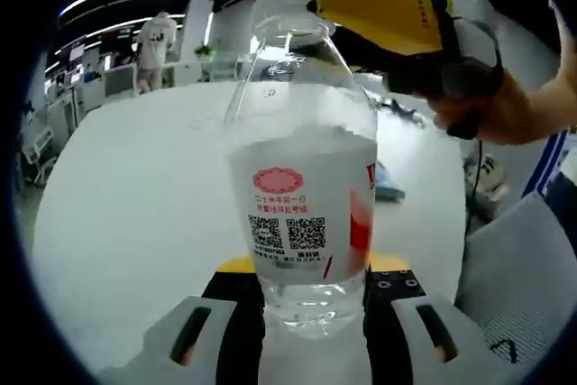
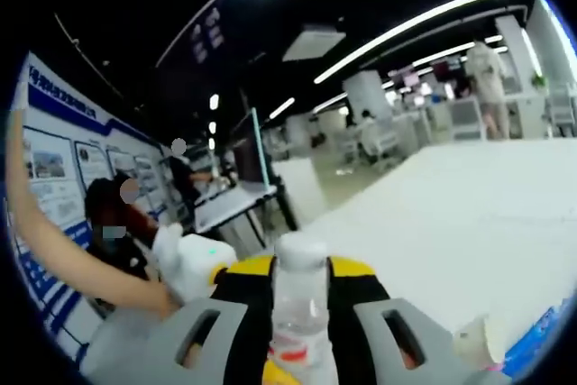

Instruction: Arrange the tabletop items into an orderly group along one side of the table until the central work area is clear of visible clutter.

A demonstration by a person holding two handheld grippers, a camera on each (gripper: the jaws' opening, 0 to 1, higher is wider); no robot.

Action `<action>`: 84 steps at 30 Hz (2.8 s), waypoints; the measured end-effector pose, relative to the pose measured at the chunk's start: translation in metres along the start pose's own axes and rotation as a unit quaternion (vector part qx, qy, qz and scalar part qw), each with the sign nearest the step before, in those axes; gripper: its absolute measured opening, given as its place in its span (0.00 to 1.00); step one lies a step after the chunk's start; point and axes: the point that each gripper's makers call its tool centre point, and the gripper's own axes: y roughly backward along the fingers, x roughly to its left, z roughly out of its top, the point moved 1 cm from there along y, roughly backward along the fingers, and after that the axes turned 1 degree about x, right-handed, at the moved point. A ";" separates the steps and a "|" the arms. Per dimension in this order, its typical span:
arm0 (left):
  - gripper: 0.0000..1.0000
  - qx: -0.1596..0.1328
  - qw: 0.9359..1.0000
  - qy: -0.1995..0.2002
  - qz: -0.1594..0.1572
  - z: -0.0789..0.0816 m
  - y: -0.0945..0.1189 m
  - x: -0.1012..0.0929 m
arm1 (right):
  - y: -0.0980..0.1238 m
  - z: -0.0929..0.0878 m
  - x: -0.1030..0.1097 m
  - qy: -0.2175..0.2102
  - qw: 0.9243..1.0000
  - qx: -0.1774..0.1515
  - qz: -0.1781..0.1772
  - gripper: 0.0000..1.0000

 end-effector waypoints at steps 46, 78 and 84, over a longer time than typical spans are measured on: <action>0.40 -0.017 0.992 -0.108 -0.063 0.091 -0.041 0.089 | -0.050 0.083 -0.065 0.078 0.978 -0.091 0.170 0.18; 0.40 0.033 0.989 -0.121 -0.080 0.046 -0.117 0.147 | -0.082 0.022 -0.146 0.090 0.990 -0.035 0.103 0.20; 0.41 0.023 0.991 -0.106 -0.077 0.043 -0.116 0.147 | -0.083 0.018 -0.148 0.092 0.990 -0.021 0.101 0.20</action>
